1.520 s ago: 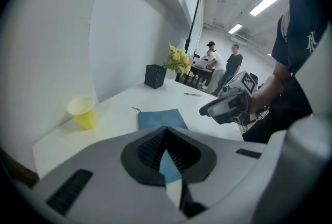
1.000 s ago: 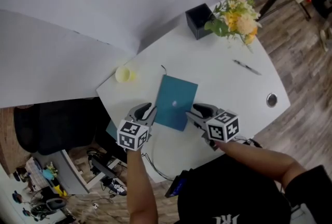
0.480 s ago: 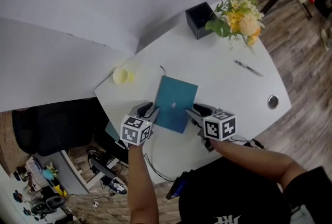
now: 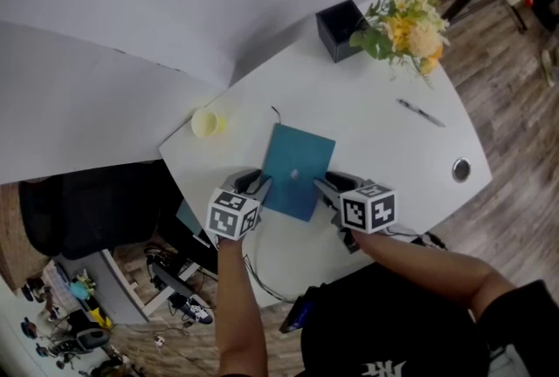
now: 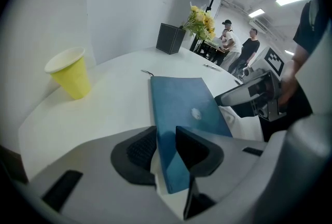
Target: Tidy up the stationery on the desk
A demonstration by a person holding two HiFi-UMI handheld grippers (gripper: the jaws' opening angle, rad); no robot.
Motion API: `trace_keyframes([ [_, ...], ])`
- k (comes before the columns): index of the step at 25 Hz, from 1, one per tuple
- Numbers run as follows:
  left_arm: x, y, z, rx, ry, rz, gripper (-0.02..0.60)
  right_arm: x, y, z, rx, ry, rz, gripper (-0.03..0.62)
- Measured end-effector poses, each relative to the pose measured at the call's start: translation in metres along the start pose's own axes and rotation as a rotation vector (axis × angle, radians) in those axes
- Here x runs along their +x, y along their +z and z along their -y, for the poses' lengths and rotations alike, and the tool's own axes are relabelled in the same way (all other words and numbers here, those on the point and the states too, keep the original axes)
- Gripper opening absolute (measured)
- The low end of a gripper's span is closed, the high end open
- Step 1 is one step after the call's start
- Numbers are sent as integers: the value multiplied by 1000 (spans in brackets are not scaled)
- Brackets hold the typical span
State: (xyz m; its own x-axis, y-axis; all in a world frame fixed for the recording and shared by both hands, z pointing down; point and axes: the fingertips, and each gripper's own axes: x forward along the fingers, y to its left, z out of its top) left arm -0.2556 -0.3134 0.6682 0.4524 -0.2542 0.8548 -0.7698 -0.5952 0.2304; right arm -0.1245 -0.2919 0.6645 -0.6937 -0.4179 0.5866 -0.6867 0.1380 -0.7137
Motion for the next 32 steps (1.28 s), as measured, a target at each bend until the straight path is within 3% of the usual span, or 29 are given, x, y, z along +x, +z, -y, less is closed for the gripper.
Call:
trace_keyframes([
  [19, 0, -8, 10, 8, -18, -49, 99, 1, -3, 18, -16, -94, -34, 69],
  [32, -3, -35, 50, -15, -70, -66, 91, -11, -1, 30, -157, -136, -115, 61],
])
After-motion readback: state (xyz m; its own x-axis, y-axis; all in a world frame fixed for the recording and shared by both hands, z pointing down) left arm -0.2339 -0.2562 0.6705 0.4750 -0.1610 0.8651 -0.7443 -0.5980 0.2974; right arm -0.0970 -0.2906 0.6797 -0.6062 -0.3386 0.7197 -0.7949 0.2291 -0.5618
